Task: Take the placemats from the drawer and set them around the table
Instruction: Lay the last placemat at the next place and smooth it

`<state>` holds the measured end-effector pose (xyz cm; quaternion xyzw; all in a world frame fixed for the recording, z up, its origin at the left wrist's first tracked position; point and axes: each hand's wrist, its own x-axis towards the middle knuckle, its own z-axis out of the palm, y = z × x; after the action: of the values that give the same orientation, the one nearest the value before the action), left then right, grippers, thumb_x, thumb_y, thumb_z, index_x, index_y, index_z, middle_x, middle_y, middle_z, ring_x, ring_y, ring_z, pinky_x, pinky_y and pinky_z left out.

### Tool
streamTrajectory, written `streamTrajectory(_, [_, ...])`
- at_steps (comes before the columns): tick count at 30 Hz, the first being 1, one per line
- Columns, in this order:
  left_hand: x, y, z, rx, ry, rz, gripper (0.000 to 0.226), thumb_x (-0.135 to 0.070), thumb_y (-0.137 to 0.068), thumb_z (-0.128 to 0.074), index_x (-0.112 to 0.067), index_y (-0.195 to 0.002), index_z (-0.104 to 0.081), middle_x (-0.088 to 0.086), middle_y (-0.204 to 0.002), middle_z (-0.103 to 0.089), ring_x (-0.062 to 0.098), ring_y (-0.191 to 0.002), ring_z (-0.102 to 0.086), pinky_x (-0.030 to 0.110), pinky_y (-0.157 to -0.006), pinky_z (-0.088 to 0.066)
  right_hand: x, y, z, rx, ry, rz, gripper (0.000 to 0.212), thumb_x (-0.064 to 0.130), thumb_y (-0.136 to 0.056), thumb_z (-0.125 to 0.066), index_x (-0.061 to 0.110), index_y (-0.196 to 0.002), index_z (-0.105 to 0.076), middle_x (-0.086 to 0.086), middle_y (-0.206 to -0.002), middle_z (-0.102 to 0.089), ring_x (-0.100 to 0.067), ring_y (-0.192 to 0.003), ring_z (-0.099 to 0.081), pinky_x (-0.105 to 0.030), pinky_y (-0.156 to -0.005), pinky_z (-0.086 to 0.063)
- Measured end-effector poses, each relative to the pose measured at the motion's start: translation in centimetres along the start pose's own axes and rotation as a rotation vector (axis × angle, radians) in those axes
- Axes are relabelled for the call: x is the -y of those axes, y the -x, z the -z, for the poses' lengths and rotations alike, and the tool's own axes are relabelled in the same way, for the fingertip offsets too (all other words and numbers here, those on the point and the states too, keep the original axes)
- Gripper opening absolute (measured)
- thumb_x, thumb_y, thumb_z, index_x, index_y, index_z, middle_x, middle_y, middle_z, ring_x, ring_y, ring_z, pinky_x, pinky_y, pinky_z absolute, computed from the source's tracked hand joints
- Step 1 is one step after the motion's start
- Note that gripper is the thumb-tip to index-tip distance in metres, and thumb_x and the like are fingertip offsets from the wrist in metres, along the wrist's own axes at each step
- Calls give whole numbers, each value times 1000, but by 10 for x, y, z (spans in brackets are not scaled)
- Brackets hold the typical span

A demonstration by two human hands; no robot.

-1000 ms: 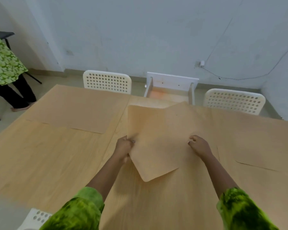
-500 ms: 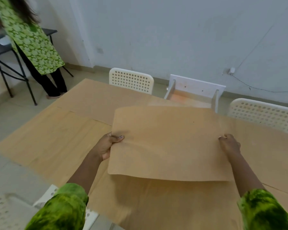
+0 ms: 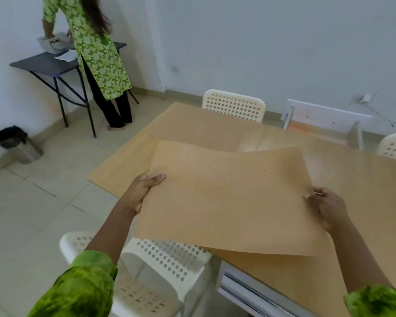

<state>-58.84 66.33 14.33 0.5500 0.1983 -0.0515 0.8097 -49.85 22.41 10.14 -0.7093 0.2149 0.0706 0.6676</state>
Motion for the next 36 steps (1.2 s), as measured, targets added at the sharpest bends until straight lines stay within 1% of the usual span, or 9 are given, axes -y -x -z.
streamTrajectory(5, [-28,18,88,-31,-82,-37,45,1,-88,-52,-16,-130,-48,5,-102,-71,11,-72,-69,24,-67,-56,-24,58,-82,-56,-136,-9,19,0,-80,-61,18,-83,-66,6,-71,-66,-5,-54,-60,-13,-45,-48])
streamTrajectory(8, [-44,19,117,22,-259,-27,60,2,-88,-51,-20,-143,-36,9,-128,-55,11,-84,-64,22,-57,-48,-34,81,-116,-122,-198,-43,21,3,-84,-60,10,-103,-64,-1,-90,-59,-13,-72,-53,-16,-50,-47])
streamTrajectory(12, [-60,2,130,-15,-350,-35,65,7,-89,-50,-16,-145,-28,2,-136,-51,12,-91,-60,26,-62,-40,-37,102,-157,-178,-204,-84,27,-2,-87,-55,1,-114,-58,-10,-103,-56,-20,-91,-48,-25,-61,-41])
streamTrajectory(17, [-61,-22,151,-170,-533,-10,64,2,-85,-58,-12,-143,-34,4,-140,-50,20,-113,-54,31,-83,-43,-43,110,-200,-205,-169,-186,21,-4,-87,-52,4,-102,-64,-11,-91,-62,-19,-65,-50,-28,-54,-41])
streamTrajectory(19, [-60,-36,161,-217,-572,-28,66,2,-83,-62,-9,-142,-36,7,-141,-48,22,-126,-47,32,-99,-35,-44,109,-214,-231,-136,-190,22,-3,-88,-51,2,-106,-62,-8,-83,-59,-21,-68,-51,-26,-52,-39])
streamTrajectory(23, [-60,-68,181,-270,-620,-61,66,5,-81,-62,-9,-141,-38,9,-145,-44,27,-128,-45,33,-97,-36,-39,105,-241,-275,-29,-133,27,-4,-87,-49,-3,-112,-59,-14,-97,-59,-24,-78,-51,-24,-52,-37])
streamTrajectory(26, [-60,-95,195,-227,-729,-35,69,4,-82,-60,-11,-144,-35,9,-145,-43,29,-124,-48,34,-93,-40,-38,97,-262,-361,19,-135,31,-4,-87,-47,0,-115,-57,-10,-93,-56,-16,-62,-47,-24,-49,-37])
streamTrajectory(30, [-59,-130,219,-118,-920,-11,76,-4,-82,-64,-10,-147,-27,13,-149,-36,30,-133,-39,39,-108,-33,-41,92,-281,-431,202,-153,35,-1,-83,-48,5,-115,-60,-12,-99,-63,-24,-79,-53,-34,-72,-47])
streamTrajectory(36, [-63,-155,246,66,-992,51,78,-22,-84,-65,-20,-149,-22,5,-155,-28,29,-140,-28,44,-114,-27,-31,97,-303,-426,262,-191,51,0,-85,-50,6,-136,-47,-17,-133,-54,-32,-98,-56,-31,-76,-42])
